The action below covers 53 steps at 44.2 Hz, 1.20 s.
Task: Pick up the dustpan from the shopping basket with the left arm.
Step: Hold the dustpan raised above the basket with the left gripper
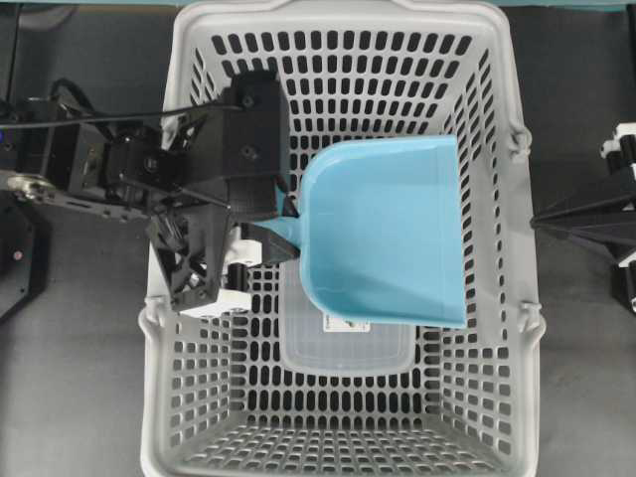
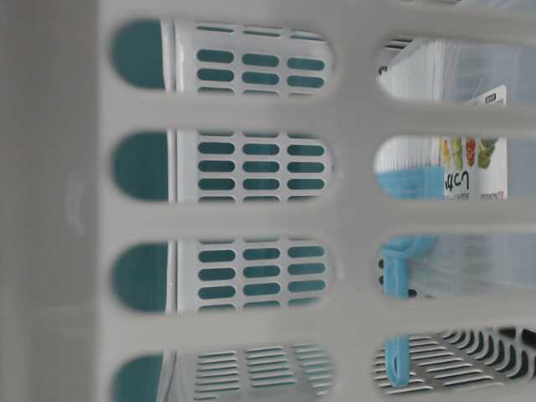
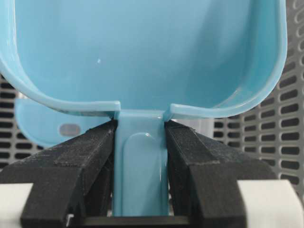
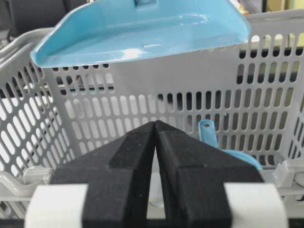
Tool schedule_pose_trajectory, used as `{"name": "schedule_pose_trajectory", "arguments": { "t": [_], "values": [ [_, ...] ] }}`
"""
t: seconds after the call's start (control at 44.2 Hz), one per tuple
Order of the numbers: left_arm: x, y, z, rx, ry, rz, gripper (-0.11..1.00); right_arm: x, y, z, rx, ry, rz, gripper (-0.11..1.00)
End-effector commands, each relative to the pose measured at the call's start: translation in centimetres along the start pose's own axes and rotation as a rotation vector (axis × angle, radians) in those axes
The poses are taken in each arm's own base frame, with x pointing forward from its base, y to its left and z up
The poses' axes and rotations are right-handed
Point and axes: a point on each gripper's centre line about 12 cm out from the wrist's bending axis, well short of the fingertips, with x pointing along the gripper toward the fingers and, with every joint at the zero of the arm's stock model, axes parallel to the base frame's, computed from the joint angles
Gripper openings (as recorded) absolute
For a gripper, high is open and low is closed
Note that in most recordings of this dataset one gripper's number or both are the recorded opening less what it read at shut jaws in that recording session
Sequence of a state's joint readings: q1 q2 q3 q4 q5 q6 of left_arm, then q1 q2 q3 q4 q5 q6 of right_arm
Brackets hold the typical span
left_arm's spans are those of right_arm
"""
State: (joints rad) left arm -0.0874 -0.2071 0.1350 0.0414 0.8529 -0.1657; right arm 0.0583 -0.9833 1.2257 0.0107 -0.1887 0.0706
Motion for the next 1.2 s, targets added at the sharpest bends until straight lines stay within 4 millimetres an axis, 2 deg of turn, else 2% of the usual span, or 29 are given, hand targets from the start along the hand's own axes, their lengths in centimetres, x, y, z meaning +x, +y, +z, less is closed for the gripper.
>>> {"name": "schedule_pose_trajectory", "arguments": {
  "t": [0.0,1.176],
  "values": [
    [-1.05,-0.15,0.79,0.004,-0.035,-0.004,0.29,0.12,0.06,0.14,0.003,-0.004,0.003,0.00],
    [-0.35,-0.26,0.04,0.004,-0.007,-0.004,0.29,-0.09,0.02,-0.03,0.003,-0.006,0.001,0.00]
  ]
}}
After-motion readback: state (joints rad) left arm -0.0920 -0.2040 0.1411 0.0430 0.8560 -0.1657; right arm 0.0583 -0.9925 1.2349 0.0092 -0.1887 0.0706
